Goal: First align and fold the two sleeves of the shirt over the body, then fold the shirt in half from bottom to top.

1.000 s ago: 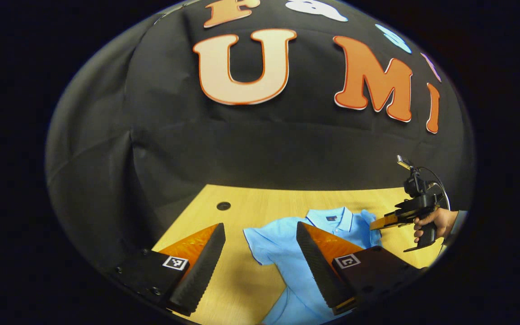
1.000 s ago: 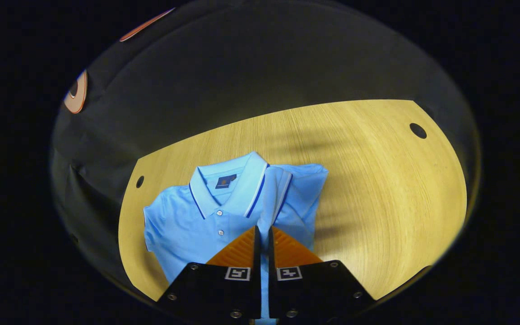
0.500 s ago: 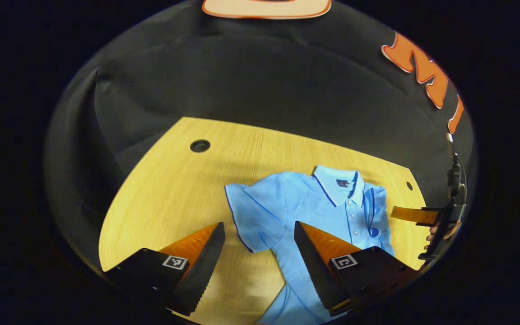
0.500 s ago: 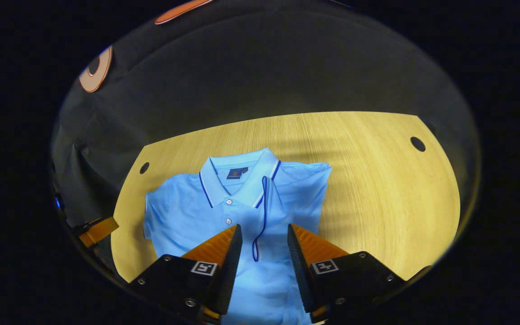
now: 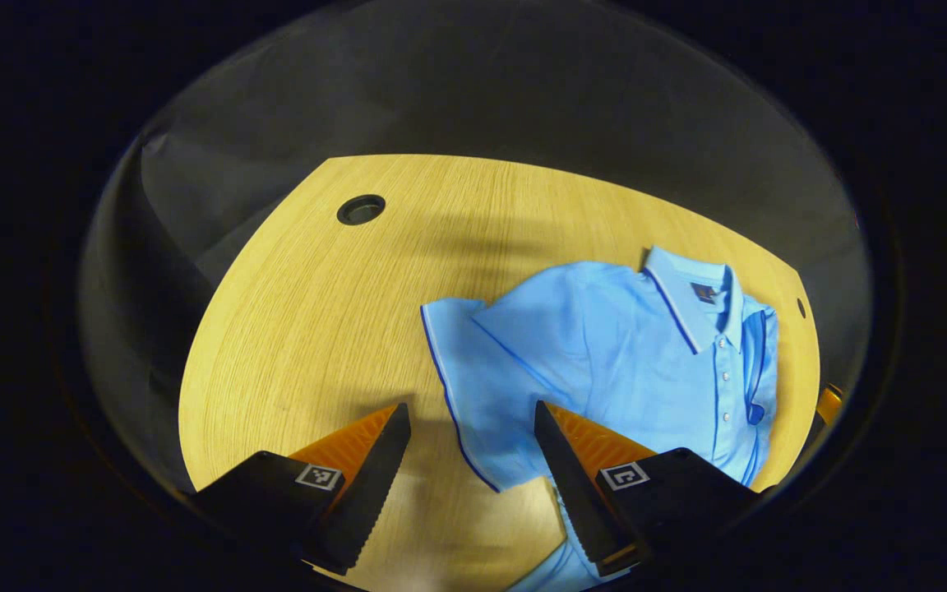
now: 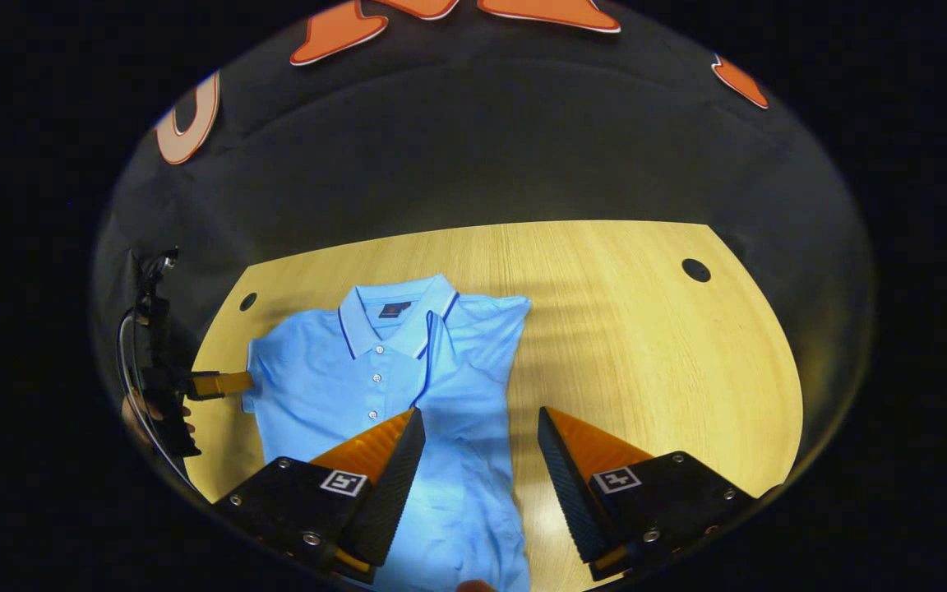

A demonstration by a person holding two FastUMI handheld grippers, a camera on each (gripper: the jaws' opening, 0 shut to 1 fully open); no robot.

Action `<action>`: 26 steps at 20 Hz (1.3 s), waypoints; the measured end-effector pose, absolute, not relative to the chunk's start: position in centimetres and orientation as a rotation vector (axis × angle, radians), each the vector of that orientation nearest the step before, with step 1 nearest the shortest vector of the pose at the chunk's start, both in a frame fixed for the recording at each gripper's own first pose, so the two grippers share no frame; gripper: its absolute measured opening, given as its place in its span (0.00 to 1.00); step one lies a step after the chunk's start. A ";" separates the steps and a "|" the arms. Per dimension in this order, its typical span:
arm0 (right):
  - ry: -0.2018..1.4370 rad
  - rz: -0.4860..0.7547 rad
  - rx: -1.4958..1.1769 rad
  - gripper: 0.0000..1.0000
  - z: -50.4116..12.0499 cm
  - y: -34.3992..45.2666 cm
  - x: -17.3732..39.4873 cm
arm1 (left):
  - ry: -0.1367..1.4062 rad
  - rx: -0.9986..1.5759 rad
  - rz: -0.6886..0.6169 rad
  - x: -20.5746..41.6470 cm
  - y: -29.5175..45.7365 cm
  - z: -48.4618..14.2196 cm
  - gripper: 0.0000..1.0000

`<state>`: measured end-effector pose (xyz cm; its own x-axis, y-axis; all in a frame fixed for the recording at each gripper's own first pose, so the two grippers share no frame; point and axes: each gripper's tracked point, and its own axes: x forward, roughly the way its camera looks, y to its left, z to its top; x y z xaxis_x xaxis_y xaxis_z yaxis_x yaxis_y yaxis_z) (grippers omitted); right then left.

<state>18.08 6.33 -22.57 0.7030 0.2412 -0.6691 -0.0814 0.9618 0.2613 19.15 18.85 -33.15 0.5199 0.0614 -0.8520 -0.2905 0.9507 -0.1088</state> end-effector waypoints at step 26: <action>0.892 0.060 0.270 0.88 -27.5 1.4 2.4 | 0.909 -0.158 -0.105 23.6 5.0 -26.1 0.10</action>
<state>2.36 1.37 -27.53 0.6284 0.1640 -0.7604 0.0601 0.9643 0.2577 23.56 5.01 -26.14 0.6103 -0.1575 -0.7764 0.0235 0.9832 -0.1809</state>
